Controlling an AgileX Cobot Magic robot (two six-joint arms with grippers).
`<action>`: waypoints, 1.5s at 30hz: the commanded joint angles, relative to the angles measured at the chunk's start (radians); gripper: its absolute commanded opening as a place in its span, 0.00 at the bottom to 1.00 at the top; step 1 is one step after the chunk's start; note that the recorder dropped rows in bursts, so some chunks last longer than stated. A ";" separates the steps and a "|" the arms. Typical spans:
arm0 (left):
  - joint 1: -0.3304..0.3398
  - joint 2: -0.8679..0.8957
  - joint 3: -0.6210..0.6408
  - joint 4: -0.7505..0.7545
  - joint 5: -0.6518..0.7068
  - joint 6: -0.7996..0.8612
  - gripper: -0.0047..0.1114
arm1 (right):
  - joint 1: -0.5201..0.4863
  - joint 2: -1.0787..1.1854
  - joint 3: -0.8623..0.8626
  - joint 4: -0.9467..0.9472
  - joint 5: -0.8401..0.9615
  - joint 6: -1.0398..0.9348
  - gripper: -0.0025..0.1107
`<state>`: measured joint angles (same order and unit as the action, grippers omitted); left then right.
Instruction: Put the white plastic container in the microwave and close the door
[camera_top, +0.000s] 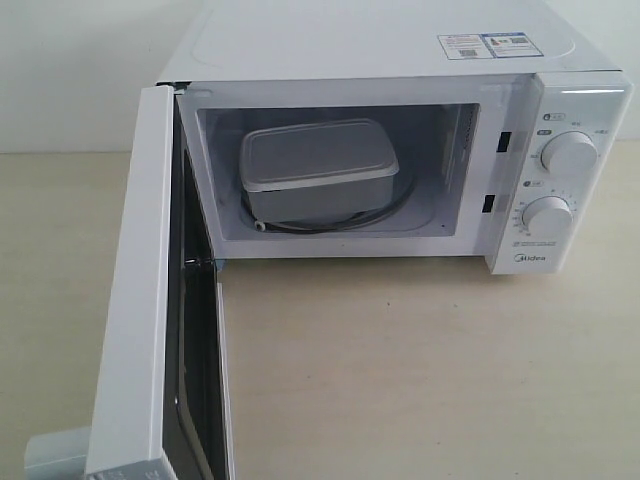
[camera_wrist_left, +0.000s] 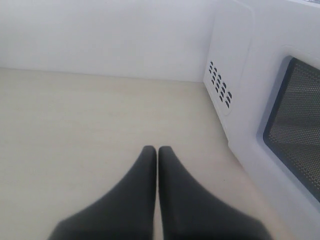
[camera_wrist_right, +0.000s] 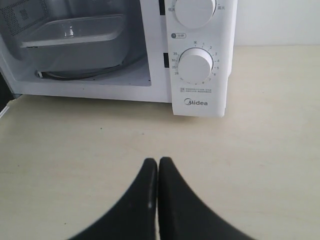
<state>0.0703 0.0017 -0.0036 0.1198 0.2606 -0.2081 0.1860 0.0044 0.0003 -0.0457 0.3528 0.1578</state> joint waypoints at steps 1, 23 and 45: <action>0.005 -0.002 0.004 0.001 0.001 -0.009 0.07 | -0.006 -0.004 0.000 -0.012 -0.005 -0.001 0.02; 0.004 -0.002 -0.365 -0.014 0.160 -0.077 0.07 | -0.006 -0.004 0.000 -0.012 -0.005 -0.001 0.02; 0.000 0.383 -0.758 -0.152 0.083 0.113 0.07 | -0.006 -0.004 0.000 -0.012 -0.003 -0.002 0.02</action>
<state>0.0703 0.2527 -0.6412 -0.0616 0.0679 -0.2278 0.1860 0.0044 0.0003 -0.0457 0.3528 0.1578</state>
